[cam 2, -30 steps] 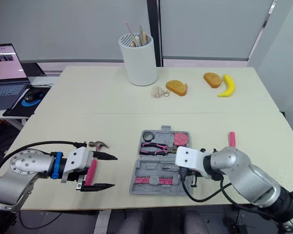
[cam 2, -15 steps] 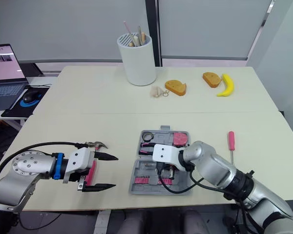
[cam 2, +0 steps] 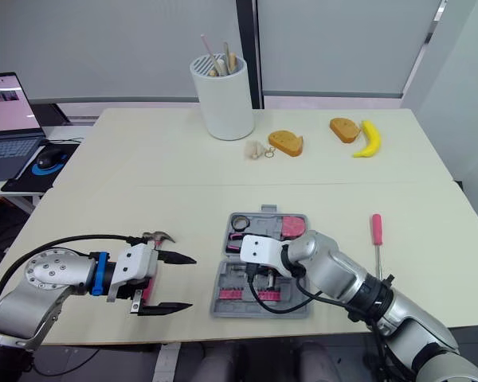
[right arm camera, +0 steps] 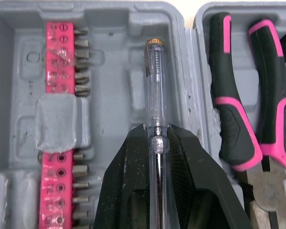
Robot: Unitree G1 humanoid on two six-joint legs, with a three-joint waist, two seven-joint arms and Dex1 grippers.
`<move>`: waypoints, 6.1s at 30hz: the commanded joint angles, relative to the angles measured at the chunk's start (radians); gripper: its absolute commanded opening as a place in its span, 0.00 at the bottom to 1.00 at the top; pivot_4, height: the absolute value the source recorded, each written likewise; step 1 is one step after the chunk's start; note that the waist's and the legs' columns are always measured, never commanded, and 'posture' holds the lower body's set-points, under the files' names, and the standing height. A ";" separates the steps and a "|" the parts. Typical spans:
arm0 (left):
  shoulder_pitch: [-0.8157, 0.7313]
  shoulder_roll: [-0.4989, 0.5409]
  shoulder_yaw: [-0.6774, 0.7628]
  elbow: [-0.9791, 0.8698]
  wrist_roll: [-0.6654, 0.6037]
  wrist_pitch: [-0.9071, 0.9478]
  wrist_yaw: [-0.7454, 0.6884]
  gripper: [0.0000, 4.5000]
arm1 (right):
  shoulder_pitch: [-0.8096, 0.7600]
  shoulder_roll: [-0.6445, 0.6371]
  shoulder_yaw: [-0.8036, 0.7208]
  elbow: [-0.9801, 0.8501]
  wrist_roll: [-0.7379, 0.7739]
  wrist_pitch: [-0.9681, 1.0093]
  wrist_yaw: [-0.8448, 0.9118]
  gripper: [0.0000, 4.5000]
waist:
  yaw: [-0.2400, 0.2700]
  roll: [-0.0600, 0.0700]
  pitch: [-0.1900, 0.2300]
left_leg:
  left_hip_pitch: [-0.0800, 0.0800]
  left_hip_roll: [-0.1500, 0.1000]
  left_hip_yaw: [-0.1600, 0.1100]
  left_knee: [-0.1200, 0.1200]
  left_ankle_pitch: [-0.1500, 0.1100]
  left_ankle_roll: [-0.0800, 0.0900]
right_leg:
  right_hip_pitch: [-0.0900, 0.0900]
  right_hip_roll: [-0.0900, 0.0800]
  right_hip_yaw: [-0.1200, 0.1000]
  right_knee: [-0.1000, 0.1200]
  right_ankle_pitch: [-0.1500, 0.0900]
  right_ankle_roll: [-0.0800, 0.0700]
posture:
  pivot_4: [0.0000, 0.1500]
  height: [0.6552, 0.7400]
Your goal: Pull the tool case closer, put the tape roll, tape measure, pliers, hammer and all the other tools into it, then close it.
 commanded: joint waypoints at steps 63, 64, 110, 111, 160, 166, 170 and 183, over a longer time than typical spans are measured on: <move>0.028 -0.011 0.032 -0.046 -0.029 0.040 0.040 1.00 | 0.056 0.044 -0.107 0.037 -0.120 -0.305 0.074 0.00 | 0.000 0.000 0.000 | 0.001 0.000 0.000 0.000 0.000 0.000 | 0.000 0.000 0.000 0.001 0.000 0.000 | 1.00 1.00; 0.031 -0.013 0.035 -0.045 -0.031 0.039 0.043 1.00 | 0.056 0.043 -0.119 0.017 -0.113 -0.299 0.074 0.00 | 0.000 0.000 0.000 | 0.001 0.000 0.000 0.000 0.000 0.000 | 0.000 0.000 0.000 0.001 0.000 0.000 | 1.00 1.00; 0.253 -0.108 0.469 0.216 -0.142 0.187 0.387 1.00 | 0.920 -0.348 -1.149 -0.325 0.216 -0.394 -0.046 0.00 | 0.012 -0.001 -0.001 | 0.001 0.001 0.001 0.000 0.000 0.000 | 0.005 -0.002 0.000 -0.005 0.000 0.000 | 1.00 1.00; 0.264 -0.097 0.471 0.208 -0.148 0.204 0.378 1.00 | 0.926 -0.356 -1.160 -0.317 0.220 -0.388 -0.044 0.00 | 0.012 -0.001 -0.001 | 0.002 0.001 0.001 0.000 0.000 0.000 | 0.005 -0.002 0.000 -0.005 0.000 0.000 | 1.00 1.00; 0.357 -0.137 0.639 -0.024 -0.264 0.628 0.517 1.00 | 0.955 -0.525 -1.264 -0.279 0.363 -0.285 0.097 0.99 | 0.028 -0.001 -0.001 | 0.001 0.002 0.002 -0.001 0.000 0.000 | 0.005 -0.002 0.001 -0.007 0.000 -0.001 | 1.00 1.00; 0.358 -0.139 0.625 0.009 -0.251 0.595 0.502 1.00 | 0.954 -0.523 -1.258 -0.291 0.361 -0.279 0.093 0.99 | 0.028 -0.001 -0.001 | 0.001 0.002 0.002 -0.001 0.000 0.000 | 0.005 -0.002 0.001 -0.007 0.000 -0.001 | 1.00 1.00; 0.361 -0.141 0.619 0.024 -0.248 0.575 0.492 1.00 | 0.959 -0.526 -1.257 -0.296 0.364 -0.277 0.100 0.99 | 0.028 -0.001 -0.001 | 0.001 0.002 0.002 0.000 0.000 0.000 | 0.005 -0.002 0.001 -0.007 0.000 -0.001 | 1.00 1.00; 0.367 -0.126 0.605 0.108 -0.221 0.498 0.420 1.00 | 0.980 -0.536 -1.277 -0.328 0.396 -0.223 0.125 0.99 | 0.029 -0.001 -0.001 | 0.001 0.002 0.002 -0.001 0.000 0.000 | 0.005 -0.002 0.001 -0.007 -0.001 -0.001 | 1.00 1.00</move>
